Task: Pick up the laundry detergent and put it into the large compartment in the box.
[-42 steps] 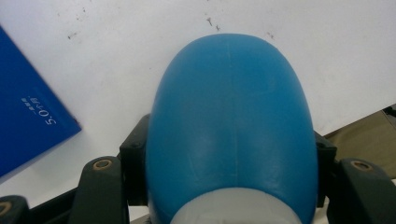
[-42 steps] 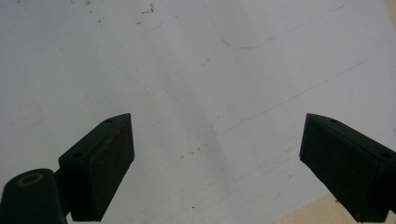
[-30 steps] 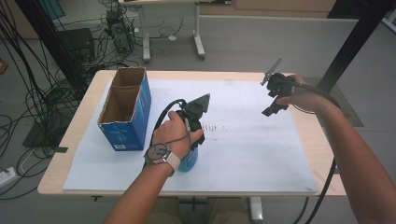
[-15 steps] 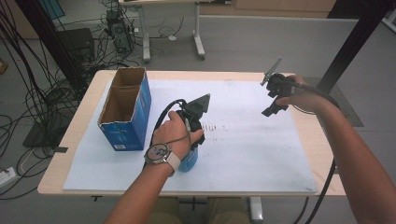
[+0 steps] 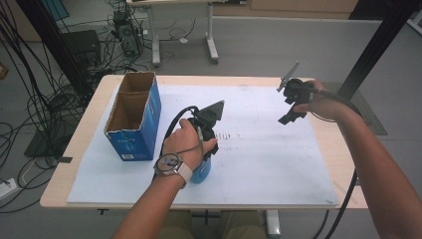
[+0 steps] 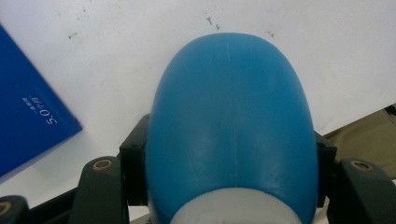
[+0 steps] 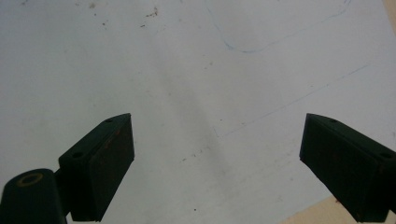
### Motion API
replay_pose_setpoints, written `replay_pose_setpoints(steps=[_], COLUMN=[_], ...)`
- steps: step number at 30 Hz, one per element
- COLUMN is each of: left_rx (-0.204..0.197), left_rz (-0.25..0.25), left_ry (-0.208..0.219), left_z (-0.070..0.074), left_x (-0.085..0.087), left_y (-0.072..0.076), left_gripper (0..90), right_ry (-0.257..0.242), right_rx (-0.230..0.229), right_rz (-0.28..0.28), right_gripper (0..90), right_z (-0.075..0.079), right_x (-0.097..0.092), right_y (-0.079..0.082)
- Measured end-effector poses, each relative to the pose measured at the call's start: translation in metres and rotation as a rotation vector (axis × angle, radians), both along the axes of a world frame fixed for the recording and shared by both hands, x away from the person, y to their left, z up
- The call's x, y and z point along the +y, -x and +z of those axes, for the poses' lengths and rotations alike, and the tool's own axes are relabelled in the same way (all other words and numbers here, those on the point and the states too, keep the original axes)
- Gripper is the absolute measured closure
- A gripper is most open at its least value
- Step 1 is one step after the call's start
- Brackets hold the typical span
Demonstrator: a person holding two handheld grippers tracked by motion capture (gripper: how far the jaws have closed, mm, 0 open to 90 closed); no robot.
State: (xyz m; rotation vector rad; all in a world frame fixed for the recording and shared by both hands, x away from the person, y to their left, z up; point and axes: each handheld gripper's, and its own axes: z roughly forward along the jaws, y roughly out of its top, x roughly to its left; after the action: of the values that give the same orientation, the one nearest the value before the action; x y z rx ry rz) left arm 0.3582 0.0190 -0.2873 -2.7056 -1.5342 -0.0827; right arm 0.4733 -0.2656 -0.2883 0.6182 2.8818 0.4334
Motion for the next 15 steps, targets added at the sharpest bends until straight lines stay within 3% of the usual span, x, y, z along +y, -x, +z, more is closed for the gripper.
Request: replay_pose_setpoints(steps=[15], left_rx=[0.003], left_rz=[-0.003], left_ry=[-0.003], left_z=[0.0001], left_x=[-0.0003], left_y=[0.0002], left_gripper=[38.1], right_ry=[0.000], right_rx=[-0.001], right_rz=[0.001], right_gripper=[9.8], right_z=[0.0007], right_x=[0.0005], right_y=[-0.0001])
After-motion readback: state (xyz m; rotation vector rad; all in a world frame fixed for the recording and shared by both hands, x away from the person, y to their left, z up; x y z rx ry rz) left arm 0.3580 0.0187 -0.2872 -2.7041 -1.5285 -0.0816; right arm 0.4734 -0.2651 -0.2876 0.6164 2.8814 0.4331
